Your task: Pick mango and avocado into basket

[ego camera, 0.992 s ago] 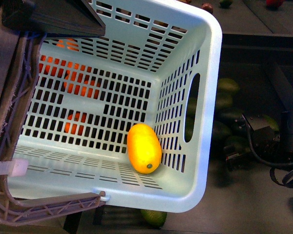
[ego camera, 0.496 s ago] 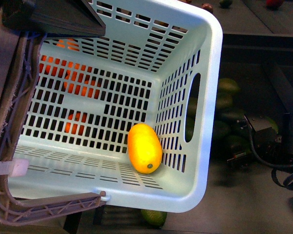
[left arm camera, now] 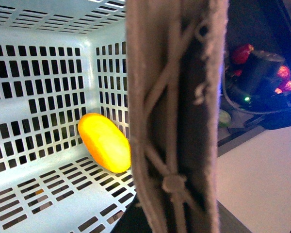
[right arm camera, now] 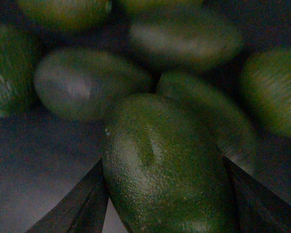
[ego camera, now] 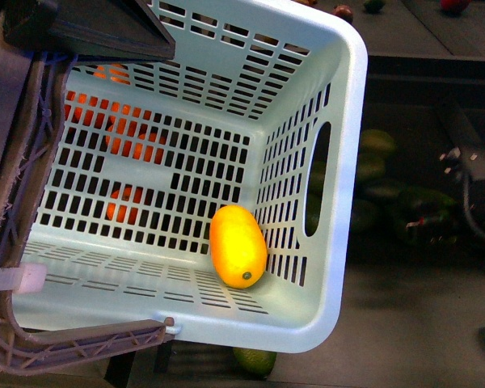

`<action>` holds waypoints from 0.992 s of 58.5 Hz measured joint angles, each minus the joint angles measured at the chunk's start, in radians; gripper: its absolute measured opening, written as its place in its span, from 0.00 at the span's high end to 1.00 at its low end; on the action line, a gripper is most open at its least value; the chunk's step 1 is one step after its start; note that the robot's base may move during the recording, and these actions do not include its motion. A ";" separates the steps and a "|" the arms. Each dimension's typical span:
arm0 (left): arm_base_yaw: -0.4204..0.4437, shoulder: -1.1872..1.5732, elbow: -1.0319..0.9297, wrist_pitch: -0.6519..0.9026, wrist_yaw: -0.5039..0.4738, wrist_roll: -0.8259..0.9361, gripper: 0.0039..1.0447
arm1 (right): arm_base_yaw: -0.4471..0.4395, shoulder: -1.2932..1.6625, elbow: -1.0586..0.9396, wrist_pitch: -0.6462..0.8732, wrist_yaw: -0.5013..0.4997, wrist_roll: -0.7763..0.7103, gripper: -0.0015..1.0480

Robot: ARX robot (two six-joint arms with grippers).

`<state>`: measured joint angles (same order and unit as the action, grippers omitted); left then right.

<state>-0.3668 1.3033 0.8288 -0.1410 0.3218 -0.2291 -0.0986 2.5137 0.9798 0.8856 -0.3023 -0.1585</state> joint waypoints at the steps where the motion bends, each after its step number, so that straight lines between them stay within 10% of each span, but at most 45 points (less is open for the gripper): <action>1: 0.000 0.000 0.000 0.000 0.000 0.000 0.95 | -0.003 -0.031 -0.011 0.005 -0.009 0.008 0.43; 28: 0.000 0.000 0.000 0.000 0.000 0.000 0.95 | 0.106 -0.650 -0.211 -0.091 -0.095 0.097 0.44; 58: 0.000 0.000 0.000 0.000 0.000 0.000 0.95 | 0.588 -0.841 -0.231 -0.179 0.153 0.158 0.35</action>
<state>-0.3668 1.3033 0.8288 -0.1410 0.3222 -0.2295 0.4892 1.6730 0.7486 0.7063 -0.1497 -0.0002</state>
